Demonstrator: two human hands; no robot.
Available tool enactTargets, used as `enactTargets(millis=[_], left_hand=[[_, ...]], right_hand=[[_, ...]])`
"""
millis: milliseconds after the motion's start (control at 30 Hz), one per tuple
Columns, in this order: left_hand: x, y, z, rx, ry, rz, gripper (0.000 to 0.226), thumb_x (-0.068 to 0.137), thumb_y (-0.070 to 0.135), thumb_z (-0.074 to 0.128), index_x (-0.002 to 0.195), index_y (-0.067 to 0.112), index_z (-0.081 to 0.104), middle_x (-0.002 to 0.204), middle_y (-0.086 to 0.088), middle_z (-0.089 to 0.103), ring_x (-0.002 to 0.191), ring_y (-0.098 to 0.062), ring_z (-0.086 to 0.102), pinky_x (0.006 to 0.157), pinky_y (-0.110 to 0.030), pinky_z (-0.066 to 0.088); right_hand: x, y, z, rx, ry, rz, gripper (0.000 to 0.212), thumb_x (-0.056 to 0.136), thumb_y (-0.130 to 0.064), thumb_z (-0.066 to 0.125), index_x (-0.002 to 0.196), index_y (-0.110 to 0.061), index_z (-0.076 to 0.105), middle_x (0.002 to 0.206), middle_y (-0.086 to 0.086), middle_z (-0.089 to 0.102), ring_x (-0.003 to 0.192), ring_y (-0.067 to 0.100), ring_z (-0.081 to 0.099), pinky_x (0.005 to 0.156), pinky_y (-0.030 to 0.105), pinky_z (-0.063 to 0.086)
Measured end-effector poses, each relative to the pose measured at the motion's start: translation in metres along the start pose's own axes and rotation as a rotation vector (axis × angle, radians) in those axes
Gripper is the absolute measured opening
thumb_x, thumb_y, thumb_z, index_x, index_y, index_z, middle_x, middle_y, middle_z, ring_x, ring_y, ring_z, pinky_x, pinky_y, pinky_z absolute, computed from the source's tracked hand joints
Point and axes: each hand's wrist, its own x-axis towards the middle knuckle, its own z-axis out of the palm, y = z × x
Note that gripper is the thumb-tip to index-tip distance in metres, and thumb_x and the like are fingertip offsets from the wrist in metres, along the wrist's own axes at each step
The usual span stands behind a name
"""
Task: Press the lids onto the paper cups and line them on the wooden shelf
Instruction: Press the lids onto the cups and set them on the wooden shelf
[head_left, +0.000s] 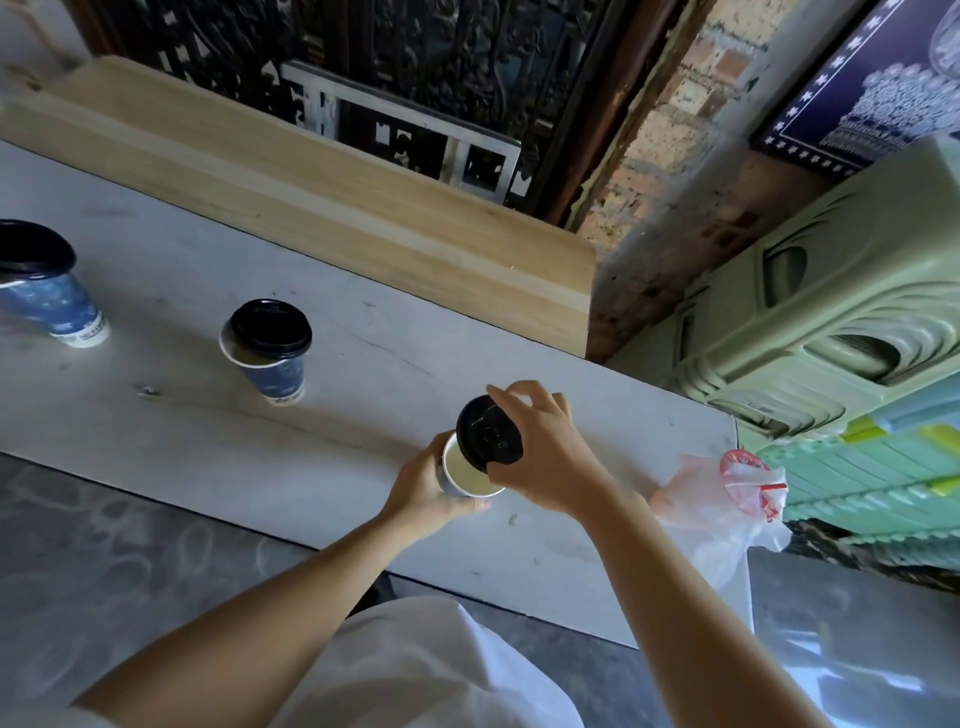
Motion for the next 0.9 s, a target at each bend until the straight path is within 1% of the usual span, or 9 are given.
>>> enactTargets(millis=[100,200,300,400,533,700,767,833,900], left_hand=[[-0.003,0.001,-0.001,0.028,-0.011,0.011,0.08,0.06,0.032,0.094,0.125,0.048,0.051,0.113,0.027,0.066,0.104,0.011,0.061,0.078,-0.008,0.047],[-0.004,0.006,-0.004,0.072,-0.044,0.042,0.08,0.062,0.033,0.093,0.125,0.052,0.047,0.111,0.032,0.064,0.104,0.013,0.059,0.076,-0.003,0.045],[-0.005,0.009,-0.006,0.089,-0.076,0.031,0.08,0.064,0.035,0.09,0.132,0.043,0.049,0.109,0.029,0.064,0.099,0.012,0.06,0.07,-0.003,0.044],[-0.005,0.01,-0.008,0.084,-0.088,0.013,0.081,0.066,0.036,0.089,0.135,0.04,0.048,0.106,0.028,0.065,0.1,0.006,0.062,0.073,-0.007,0.045],[-0.006,0.012,-0.011,0.063,-0.11,0.006,0.082,0.066,0.034,0.09,0.135,0.043,0.046,0.103,0.032,0.062,0.096,0.017,0.056,0.07,-0.001,0.044],[-0.007,0.004,-0.017,0.009,-0.142,0.01,0.079,0.07,0.027,0.09,0.136,0.041,0.049,0.117,0.026,0.065,0.106,0.015,0.059,0.077,0.0,0.042],[-0.009,0.006,-0.024,-0.086,-0.163,-0.012,0.071,0.072,0.022,0.087,0.13,0.044,0.052,0.121,0.023,0.066,0.107,0.017,0.058,0.081,-0.004,0.044],[-0.01,0.012,-0.031,-0.213,-0.196,-0.05,0.061,0.067,0.031,0.082,0.123,0.044,0.059,0.12,0.019,0.07,0.11,0.011,0.062,0.085,-0.011,0.046],[-0.007,0.019,-0.035,-0.342,-0.21,-0.101,0.046,0.074,0.034,0.072,0.12,0.038,0.066,0.118,0.014,0.072,0.109,0.001,0.066,0.083,-0.019,0.051]], right_hand=[[-0.004,-0.002,0.012,-0.001,-0.068,0.042,0.079,0.08,-0.022,0.071,0.151,-0.028,0.037,0.139,-0.01,0.03,0.126,0.018,0.023,0.072,0.032,0.061],[-0.003,-0.003,0.022,-0.007,-0.112,0.068,0.078,0.08,-0.021,0.07,0.15,-0.027,0.038,0.139,-0.011,0.03,0.124,0.016,0.023,0.07,0.029,0.059],[-0.001,-0.006,0.028,0.0,-0.128,0.075,0.077,0.078,-0.02,0.07,0.149,-0.028,0.039,0.137,-0.012,0.03,0.121,0.015,0.022,0.067,0.033,0.062],[0.002,-0.008,0.033,-0.043,-0.143,0.073,0.074,0.078,-0.02,0.07,0.147,-0.029,0.041,0.137,-0.012,0.03,0.122,0.018,0.024,0.071,0.037,0.062],[0.003,-0.007,0.036,-0.05,-0.133,0.071,0.072,0.078,-0.021,0.07,0.144,-0.029,0.043,0.135,-0.013,0.03,0.12,0.016,0.023,0.075,0.035,0.061],[-0.001,-0.001,0.042,-0.02,-0.083,0.08,0.074,0.078,-0.02,0.068,0.145,-0.031,0.041,0.138,-0.016,0.031,0.125,0.015,0.024,0.08,0.032,0.059],[-0.002,0.004,0.043,0.035,-0.057,0.092,0.076,0.077,-0.018,0.07,0.146,-0.03,0.043,0.141,-0.015,0.033,0.127,0.015,0.024,0.086,0.027,0.052],[-0.004,0.008,0.046,0.082,-0.035,0.089,0.077,0.077,-0.016,0.071,0.148,-0.027,0.044,0.144,-0.014,0.035,0.129,0.015,0.024,0.091,0.022,0.041],[-0.005,0.01,0.05,0.131,-0.007,0.086,0.077,0.077,-0.013,0.072,0.148,-0.024,0.046,0.146,-0.011,0.038,0.13,0.017,0.024,0.095,0.019,0.033]])
